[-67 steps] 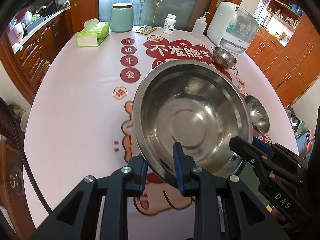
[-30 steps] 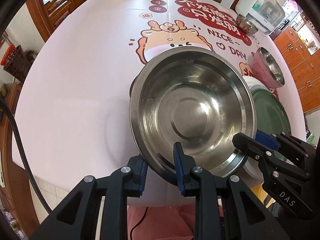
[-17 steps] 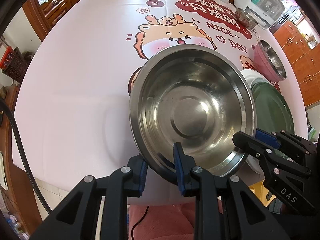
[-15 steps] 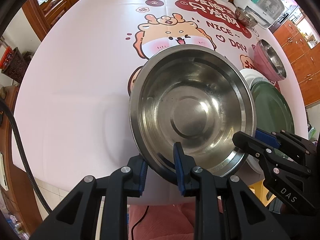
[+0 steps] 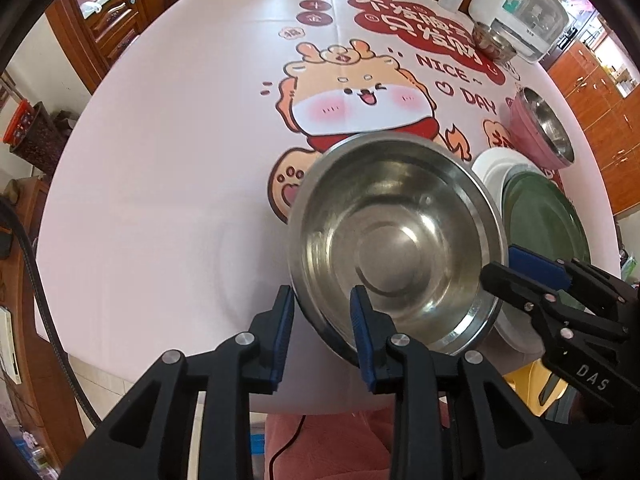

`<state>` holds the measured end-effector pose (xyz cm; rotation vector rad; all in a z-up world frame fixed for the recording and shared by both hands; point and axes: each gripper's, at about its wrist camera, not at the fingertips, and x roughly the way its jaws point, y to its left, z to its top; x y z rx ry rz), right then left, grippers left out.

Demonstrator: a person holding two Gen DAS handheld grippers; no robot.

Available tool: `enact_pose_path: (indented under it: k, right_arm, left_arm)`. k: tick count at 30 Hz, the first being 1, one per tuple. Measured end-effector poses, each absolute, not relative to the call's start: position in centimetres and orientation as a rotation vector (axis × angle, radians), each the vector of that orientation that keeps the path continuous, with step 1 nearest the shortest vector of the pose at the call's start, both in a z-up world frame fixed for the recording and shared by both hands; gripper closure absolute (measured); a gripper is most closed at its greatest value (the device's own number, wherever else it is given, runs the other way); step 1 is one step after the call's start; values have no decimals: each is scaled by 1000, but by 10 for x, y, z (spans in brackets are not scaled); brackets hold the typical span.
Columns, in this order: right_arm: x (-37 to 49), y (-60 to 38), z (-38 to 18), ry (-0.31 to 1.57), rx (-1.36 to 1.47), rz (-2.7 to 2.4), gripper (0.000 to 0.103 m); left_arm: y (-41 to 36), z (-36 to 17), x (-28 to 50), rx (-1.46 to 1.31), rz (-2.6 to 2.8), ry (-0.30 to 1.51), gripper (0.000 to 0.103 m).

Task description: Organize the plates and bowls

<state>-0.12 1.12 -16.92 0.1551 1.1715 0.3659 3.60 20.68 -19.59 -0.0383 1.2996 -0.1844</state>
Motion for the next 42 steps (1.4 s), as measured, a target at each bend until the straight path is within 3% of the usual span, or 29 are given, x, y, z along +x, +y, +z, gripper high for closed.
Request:
enact_pose_path:
  k: [17, 22, 30, 42]
  right_arm:
    - [-10, -42, -151, 1058, 251, 300, 52]
    - [-17, -67, -148, 1036, 272, 267, 46]
    - [-28, -107, -142, 997, 305, 174, 37]
    - [-38, -153, -131, 966, 370, -32, 36]
  left_arm:
    - [200, -163, 26, -62, -133, 1170, 70]
    - [183, -150, 22, -80, -135, 1128, 52]
    - [146, -135, 29, -80, -200, 1093, 50]
    - [84, -127, 64, 29, -399, 1083, 41]
